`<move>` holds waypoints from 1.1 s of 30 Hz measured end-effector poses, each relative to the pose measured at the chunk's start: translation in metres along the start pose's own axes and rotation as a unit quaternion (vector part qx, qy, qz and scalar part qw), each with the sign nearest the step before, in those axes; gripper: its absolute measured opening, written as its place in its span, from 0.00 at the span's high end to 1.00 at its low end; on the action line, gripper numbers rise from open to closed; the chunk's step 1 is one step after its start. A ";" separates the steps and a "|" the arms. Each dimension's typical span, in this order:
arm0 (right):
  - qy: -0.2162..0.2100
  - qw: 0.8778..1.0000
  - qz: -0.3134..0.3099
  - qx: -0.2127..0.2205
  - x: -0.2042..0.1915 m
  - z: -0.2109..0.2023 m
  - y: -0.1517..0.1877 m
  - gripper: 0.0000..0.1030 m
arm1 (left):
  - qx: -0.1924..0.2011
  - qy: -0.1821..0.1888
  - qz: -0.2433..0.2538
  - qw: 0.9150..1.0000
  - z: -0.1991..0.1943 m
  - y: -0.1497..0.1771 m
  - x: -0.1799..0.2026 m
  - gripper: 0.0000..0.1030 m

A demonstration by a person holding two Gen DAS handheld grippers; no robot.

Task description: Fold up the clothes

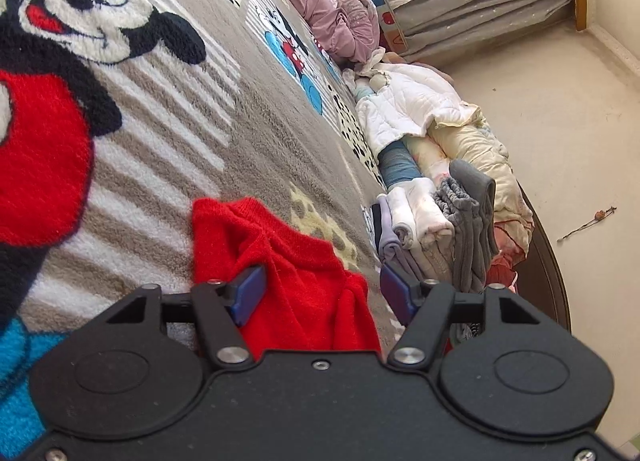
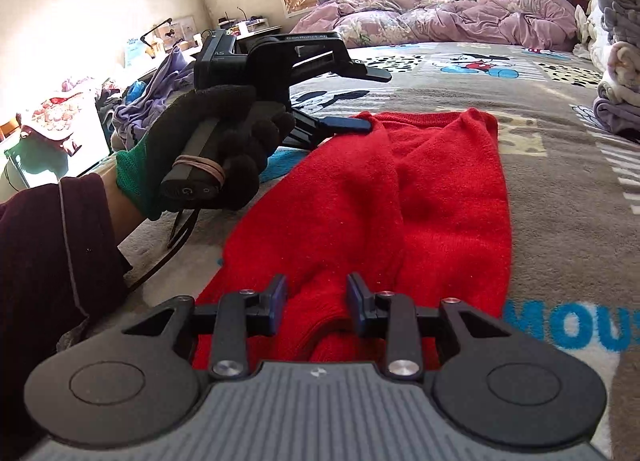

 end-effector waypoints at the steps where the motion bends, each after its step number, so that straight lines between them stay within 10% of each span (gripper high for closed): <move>1: 0.001 1.000 -0.002 -0.002 -0.002 -0.005 0.001 0.67 | 0.009 0.003 0.004 1.000 -0.005 -0.002 0.004 0.37; 8: -0.029 0.998 0.052 0.016 0.008 -0.048 -0.006 0.56 | 0.032 -0.018 0.036 0.999 -0.041 -0.010 0.022 0.35; 15: -0.023 0.990 0.130 0.041 0.062 -0.031 -0.047 0.53 | -0.010 -0.137 0.101 0.985 -0.033 -0.001 -0.005 0.35; 24: -0.044 0.963 0.264 0.035 0.183 0.060 -0.104 0.50 | -0.026 -0.124 0.112 0.985 -0.002 -0.004 -0.027 0.39; 33: -0.099 0.949 0.299 0.015 0.225 0.134 -0.141 0.44 | -0.039 -0.105 0.112 0.987 0.011 -0.011 -0.029 0.47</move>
Point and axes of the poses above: each gripper's, at about its wrist camera, not at the fingertips, and z roughly the way its jaws point, x to its right, y to its underside, the point moved 9 cm from there along z, roughly the way its jaws point, and after that the axes turned 8 degrees about z, right-handed, at the moved point
